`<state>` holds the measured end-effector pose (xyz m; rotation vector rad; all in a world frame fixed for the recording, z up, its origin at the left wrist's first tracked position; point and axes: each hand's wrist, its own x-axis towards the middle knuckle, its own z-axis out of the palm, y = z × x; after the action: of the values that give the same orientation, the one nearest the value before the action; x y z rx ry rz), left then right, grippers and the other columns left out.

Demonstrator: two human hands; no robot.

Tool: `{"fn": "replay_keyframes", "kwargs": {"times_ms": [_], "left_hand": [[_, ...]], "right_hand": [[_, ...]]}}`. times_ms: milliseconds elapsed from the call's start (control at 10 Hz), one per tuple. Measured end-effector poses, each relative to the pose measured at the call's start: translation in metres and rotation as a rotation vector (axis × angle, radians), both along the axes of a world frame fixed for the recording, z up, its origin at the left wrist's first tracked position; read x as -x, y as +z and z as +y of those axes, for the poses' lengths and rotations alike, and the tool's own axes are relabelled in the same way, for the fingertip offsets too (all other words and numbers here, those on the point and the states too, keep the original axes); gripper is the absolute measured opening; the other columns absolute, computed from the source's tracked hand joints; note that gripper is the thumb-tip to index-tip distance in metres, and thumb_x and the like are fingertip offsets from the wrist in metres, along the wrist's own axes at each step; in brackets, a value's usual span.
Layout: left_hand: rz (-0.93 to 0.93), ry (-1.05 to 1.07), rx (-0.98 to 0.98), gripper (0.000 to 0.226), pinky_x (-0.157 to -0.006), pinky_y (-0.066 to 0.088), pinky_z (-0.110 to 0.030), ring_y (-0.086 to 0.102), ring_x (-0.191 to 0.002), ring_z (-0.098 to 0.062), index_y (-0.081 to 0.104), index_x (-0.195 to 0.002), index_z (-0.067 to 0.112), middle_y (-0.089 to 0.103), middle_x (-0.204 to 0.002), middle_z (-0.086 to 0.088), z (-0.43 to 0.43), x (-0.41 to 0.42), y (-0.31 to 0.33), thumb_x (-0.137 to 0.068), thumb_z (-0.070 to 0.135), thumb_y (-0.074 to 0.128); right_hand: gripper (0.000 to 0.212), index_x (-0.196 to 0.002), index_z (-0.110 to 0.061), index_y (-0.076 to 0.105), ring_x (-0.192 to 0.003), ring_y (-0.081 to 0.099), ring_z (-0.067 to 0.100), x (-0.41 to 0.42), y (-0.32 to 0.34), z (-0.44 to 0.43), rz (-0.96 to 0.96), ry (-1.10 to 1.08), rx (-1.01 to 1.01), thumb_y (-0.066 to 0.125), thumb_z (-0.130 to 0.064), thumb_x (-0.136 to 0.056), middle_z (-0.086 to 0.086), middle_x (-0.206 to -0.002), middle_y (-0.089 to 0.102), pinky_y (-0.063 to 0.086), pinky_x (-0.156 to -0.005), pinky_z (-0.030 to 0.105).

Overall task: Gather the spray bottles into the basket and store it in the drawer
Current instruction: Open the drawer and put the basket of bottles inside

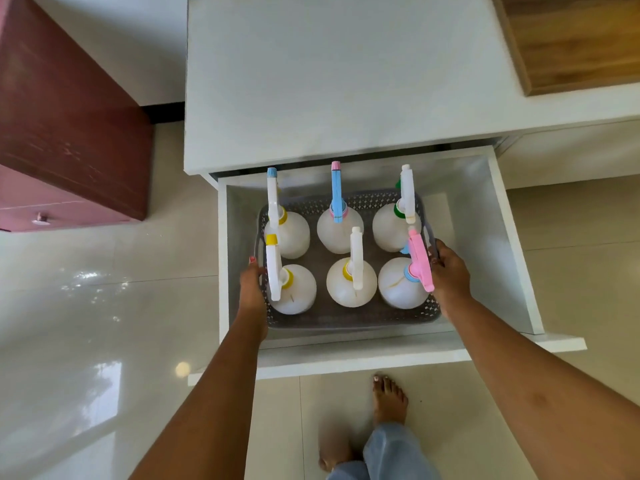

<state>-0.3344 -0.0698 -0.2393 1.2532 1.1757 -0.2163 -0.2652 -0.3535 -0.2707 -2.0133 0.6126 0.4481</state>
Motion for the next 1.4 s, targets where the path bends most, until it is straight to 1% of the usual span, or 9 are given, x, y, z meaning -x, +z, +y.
{"fn": "replay_keyframes", "kwargs": {"times_ms": [200, 400, 600, 700, 800, 1000, 1100, 1200, 1400], "left_hand": [[0.071, 0.051, 0.060, 0.035, -0.082, 0.041, -0.032, 0.053, -0.100, -0.020, 0.052, -0.113, 0.024, 0.057, -0.114, -0.010, 0.003, -0.012, -0.048, -0.095, 0.048, 0.034], [0.110, 0.083, 0.074, 0.036, -0.068, 0.043, -0.028, 0.053, -0.087, -0.018, 0.056, -0.113, 0.017, 0.057, -0.104, -0.011, 0.005, -0.020, -0.083, -0.094, 0.041, 0.036], [0.143, 0.090, 0.086, 0.032, -0.063, 0.040, -0.026, 0.052, -0.076, -0.014, 0.051, -0.109, 0.015, 0.055, -0.085, -0.005, 0.005, -0.014, -0.098, -0.095, 0.039, 0.036], [0.152, 0.091, 0.102, 0.038, -0.065, 0.043, -0.028, 0.053, -0.077, -0.015, 0.052, -0.113, 0.012, 0.057, -0.089, -0.006, 0.004, -0.007, -0.105, -0.094, 0.042, 0.037], [0.105, 0.040, 0.080, 0.051, -0.086, 0.045, -0.039, 0.055, -0.086, -0.018, 0.047, -0.131, 0.007, 0.055, -0.111, -0.011, 0.001, -0.002, -0.102, -0.094, 0.042, 0.038], [0.113, -0.038, 0.092, 0.056, -0.098, 0.038, -0.038, 0.054, -0.116, -0.029, 0.041, -0.138, 0.012, 0.050, -0.137, -0.010, 0.005, 0.008, -0.075, -0.097, 0.049, 0.033], [0.147, -0.171, -0.055, 0.061, -0.115, 0.022, -0.043, 0.022, -0.144, -0.028, 0.017, -0.150, 0.021, 0.020, -0.158, -0.007, -0.002, 0.029, -0.052, -0.098, 0.051, 0.025], [0.143, -0.341, -0.282, 0.062, -0.118, 0.013, -0.048, 0.011, -0.147, -0.026, 0.008, -0.151, 0.025, 0.011, -0.160, -0.005, -0.002, 0.048, -0.029, -0.097, 0.051, 0.024], [0.222, -0.311, -0.681, 0.064, -0.119, 0.001, -0.041, -0.001, -0.149, -0.021, 0.006, -0.151, 0.012, 0.004, -0.161, -0.005, -0.031, 0.080, 0.023, -0.099, 0.041, 0.031]], "right_hand": [[0.021, -0.109, -0.025, 0.063, -0.101, 0.062, 0.030, -0.023, -0.032, 0.006, 0.069, 0.053, 0.017, 0.058, -0.019, -0.089, 0.005, -0.099, 0.065, 0.051, -0.086, 0.037], [0.063, -0.138, -0.017, 0.044, -0.123, 0.052, 0.030, -0.028, -0.062, 0.008, 0.188, 0.116, -0.068, 0.071, -0.017, -0.082, 0.010, -0.135, 0.054, 0.046, -0.100, 0.042], [0.067, -0.133, -0.026, 0.047, -0.116, 0.058, 0.026, -0.020, -0.075, 0.010, 0.203, 0.119, -0.083, 0.070, -0.042, -0.073, 0.003, -0.129, 0.059, 0.047, -0.100, 0.050], [0.069, -0.132, -0.023, 0.047, -0.115, 0.058, 0.032, -0.015, -0.080, 0.008, 0.210, 0.119, -0.109, 0.063, -0.049, -0.071, 0.009, -0.126, 0.060, 0.048, -0.099, 0.051], [0.052, -0.130, -0.017, 0.047, -0.107, 0.061, 0.035, -0.012, -0.075, 0.008, 0.238, 0.178, -0.059, 0.067, -0.019, -0.083, 0.013, -0.119, 0.062, 0.052, -0.092, 0.046], [0.101, -0.139, -0.030, 0.034, -0.116, 0.057, 0.029, -0.007, -0.073, 0.001, 0.278, 0.264, -0.045, 0.077, -0.047, -0.049, 0.005, -0.132, 0.057, 0.050, -0.098, 0.046], [0.091, -0.150, -0.030, 0.009, -0.135, 0.042, 0.026, 0.004, -0.042, 0.007, 0.305, 0.240, -0.001, 0.068, -0.018, -0.082, 0.002, -0.153, 0.034, 0.041, -0.104, 0.038], [0.086, -0.150, -0.029, 0.003, -0.137, 0.037, 0.027, 0.025, -0.017, 0.015, 0.280, 0.198, -0.006, 0.057, -0.005, -0.088, 0.002, -0.156, 0.027, 0.039, -0.103, 0.036], [0.061, -0.149, -0.021, 0.017, -0.138, 0.037, 0.027, 0.075, 0.034, 0.041, 0.140, -0.094, -0.062, 0.039, -0.005, -0.095, 0.005, -0.153, 0.034, 0.031, -0.114, 0.040]]}}
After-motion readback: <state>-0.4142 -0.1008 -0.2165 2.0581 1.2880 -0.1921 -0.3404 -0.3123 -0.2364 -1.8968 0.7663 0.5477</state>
